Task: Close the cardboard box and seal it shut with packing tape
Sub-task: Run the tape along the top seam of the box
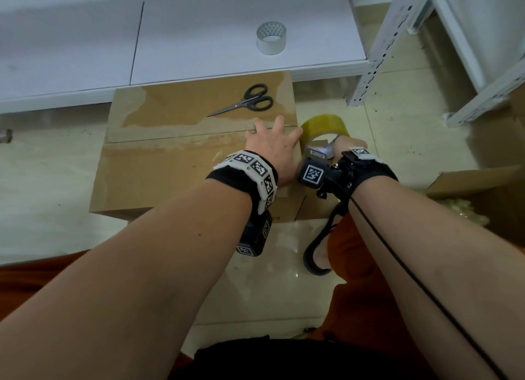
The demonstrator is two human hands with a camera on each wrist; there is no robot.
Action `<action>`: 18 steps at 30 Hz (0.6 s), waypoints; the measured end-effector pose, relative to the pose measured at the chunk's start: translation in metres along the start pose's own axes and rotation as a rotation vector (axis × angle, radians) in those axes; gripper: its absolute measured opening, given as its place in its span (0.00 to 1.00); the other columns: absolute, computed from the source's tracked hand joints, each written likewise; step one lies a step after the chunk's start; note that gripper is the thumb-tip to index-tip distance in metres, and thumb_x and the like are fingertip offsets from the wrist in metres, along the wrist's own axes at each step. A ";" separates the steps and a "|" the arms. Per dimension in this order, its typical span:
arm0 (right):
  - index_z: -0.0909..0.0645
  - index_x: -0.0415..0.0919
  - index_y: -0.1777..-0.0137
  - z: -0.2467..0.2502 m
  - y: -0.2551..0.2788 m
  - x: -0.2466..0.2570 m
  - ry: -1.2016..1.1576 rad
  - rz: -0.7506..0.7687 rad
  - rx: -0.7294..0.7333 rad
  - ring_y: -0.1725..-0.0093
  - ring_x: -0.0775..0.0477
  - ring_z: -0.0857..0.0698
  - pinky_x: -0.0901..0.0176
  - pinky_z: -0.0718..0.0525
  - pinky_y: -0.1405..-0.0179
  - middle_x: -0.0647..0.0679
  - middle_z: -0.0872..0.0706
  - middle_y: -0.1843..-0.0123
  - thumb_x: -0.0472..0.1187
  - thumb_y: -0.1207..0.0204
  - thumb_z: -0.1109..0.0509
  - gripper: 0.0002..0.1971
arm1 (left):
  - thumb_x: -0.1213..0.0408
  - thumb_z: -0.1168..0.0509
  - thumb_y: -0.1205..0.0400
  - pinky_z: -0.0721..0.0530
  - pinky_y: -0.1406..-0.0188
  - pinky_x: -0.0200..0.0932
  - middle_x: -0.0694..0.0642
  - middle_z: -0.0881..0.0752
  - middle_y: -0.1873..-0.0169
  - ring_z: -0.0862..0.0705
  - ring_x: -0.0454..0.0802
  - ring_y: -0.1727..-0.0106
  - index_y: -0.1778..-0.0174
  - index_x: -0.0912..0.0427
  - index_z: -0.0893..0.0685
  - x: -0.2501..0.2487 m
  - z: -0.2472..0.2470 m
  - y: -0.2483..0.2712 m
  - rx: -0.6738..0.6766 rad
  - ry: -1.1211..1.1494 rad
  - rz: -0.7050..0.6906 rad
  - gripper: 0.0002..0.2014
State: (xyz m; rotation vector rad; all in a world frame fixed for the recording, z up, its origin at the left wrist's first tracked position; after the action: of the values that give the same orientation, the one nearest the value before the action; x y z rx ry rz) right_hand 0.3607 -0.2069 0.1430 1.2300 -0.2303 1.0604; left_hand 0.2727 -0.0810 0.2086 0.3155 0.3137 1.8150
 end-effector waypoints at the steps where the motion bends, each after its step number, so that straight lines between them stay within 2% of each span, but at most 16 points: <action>1: 0.35 0.31 0.22 0.012 0.004 0.005 -0.022 0.020 -0.136 0.31 0.43 0.25 0.78 0.28 0.38 0.35 0.29 0.23 0.35 0.13 0.47 0.20 | 0.37 0.39 0.23 0.28 0.30 0.67 0.61 0.42 0.21 0.39 0.75 0.25 0.19 0.43 0.45 0.000 0.001 0.000 0.006 0.001 -0.005 0.39; 2: 0.34 0.30 0.23 0.024 0.010 0.010 -0.068 0.018 -0.280 0.27 0.40 0.28 0.72 0.34 0.30 0.35 0.29 0.24 0.32 0.14 0.46 0.20 | 0.37 0.38 0.22 0.28 0.30 0.66 0.60 0.43 0.21 0.39 0.75 0.25 0.18 0.43 0.46 0.001 0.001 0.000 0.010 0.001 -0.011 0.39; 3: 0.32 0.31 0.25 0.029 0.015 0.020 -0.100 0.067 -0.359 0.26 0.39 0.28 0.68 0.33 0.30 0.37 0.27 0.26 0.30 0.16 0.45 0.19 | 0.37 0.38 0.22 0.28 0.29 0.65 0.60 0.44 0.19 0.40 0.74 0.24 0.18 0.42 0.47 0.003 0.001 0.000 0.015 0.002 -0.017 0.39; 5: 0.27 0.38 0.32 0.035 0.029 0.053 -0.005 0.323 -0.509 0.28 0.43 0.28 0.60 0.32 0.33 0.43 0.24 0.30 0.32 0.17 0.41 0.15 | 0.33 0.42 0.22 0.32 0.27 0.64 0.56 0.48 0.17 0.44 0.72 0.21 0.17 0.39 0.51 0.008 -0.001 0.001 0.042 0.007 -0.034 0.40; 6: 0.24 0.39 0.34 0.030 0.040 0.068 0.058 0.453 -0.523 0.30 0.44 0.28 0.58 0.31 0.33 0.44 0.22 0.33 0.34 0.17 0.39 0.13 | 0.31 0.44 0.22 0.35 0.25 0.64 0.54 0.51 0.16 0.47 0.72 0.20 0.17 0.37 0.53 0.010 -0.004 0.002 0.068 0.017 -0.043 0.41; 8: 0.21 0.40 0.40 0.014 0.056 0.089 0.099 0.687 -0.482 0.37 0.46 0.23 0.58 0.26 0.37 0.47 0.18 0.43 0.37 0.19 0.35 0.09 | 0.30 0.45 0.22 0.42 0.22 0.64 0.51 0.54 0.15 0.53 0.70 0.17 0.16 0.37 0.53 0.013 -0.003 0.008 0.115 0.084 -0.055 0.40; 9: 0.20 0.41 0.43 0.003 0.062 0.096 0.095 0.769 -0.438 0.42 0.46 0.19 0.57 0.22 0.41 0.49 0.17 0.49 0.37 0.19 0.34 0.07 | 0.33 0.44 0.21 0.45 0.20 0.63 0.50 0.53 0.15 0.54 0.68 0.17 0.16 0.39 0.51 0.015 0.000 0.011 0.112 0.138 -0.059 0.39; 11: 0.19 0.42 0.47 -0.023 0.070 0.106 0.129 0.870 -0.316 0.53 0.44 0.15 0.54 0.19 0.50 0.45 0.13 0.56 0.36 0.20 0.35 0.06 | 0.42 0.39 0.18 0.46 0.19 0.57 0.53 0.44 0.16 0.47 0.63 0.17 0.17 0.45 0.40 0.022 0.008 0.014 0.044 0.240 -0.068 0.34; 12: 0.18 0.41 0.47 -0.035 0.075 0.110 0.189 0.915 -0.271 0.54 0.43 0.15 0.54 0.19 0.52 0.43 0.13 0.56 0.36 0.19 0.37 0.07 | 0.46 0.36 0.18 0.41 0.20 0.54 0.55 0.37 0.18 0.41 0.61 0.18 0.21 0.49 0.32 0.028 0.012 0.016 -0.008 0.281 -0.069 0.30; 14: 0.18 0.42 0.44 -0.057 0.084 0.118 0.360 0.981 -0.203 0.50 0.44 0.17 0.53 0.20 0.49 0.42 0.13 0.52 0.33 0.20 0.40 0.11 | 0.54 0.32 0.21 0.27 0.31 0.49 0.55 0.24 0.30 0.26 0.57 0.29 0.36 0.55 0.19 0.042 0.016 0.022 -0.095 0.352 -0.061 0.18; 16: 0.19 0.41 0.38 -0.076 0.089 0.125 0.523 1.017 -0.113 0.38 0.45 0.22 0.53 0.24 0.36 0.42 0.17 0.40 0.28 0.21 0.42 0.17 | 0.59 0.31 0.22 0.22 0.40 0.48 0.56 0.19 0.38 0.21 0.55 0.38 0.53 0.57 0.18 0.055 0.015 0.030 -0.127 0.408 -0.033 0.07; 18: 0.22 0.37 0.32 -0.093 0.091 0.130 0.689 1.013 -0.027 0.28 0.42 0.29 0.57 0.33 0.28 0.42 0.22 0.31 0.26 0.21 0.42 0.19 | 0.62 0.33 0.22 0.20 0.40 0.50 0.57 0.19 0.39 0.19 0.55 0.41 0.58 0.58 0.19 0.067 0.013 0.037 -0.134 0.450 0.004 0.03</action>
State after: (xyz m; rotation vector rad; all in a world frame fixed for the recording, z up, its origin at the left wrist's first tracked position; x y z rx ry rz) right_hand 0.3258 -0.0640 0.2524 0.6109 -0.3328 2.2718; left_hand 0.2276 -0.0247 0.2377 -0.1919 0.4992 1.8895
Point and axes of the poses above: each hand's wrist, its own y-axis away from the middle knuckle, its own z-axis out of the back of the hand, x = y × z, the point moved 8 cm from there along -y, towards the middle knuckle
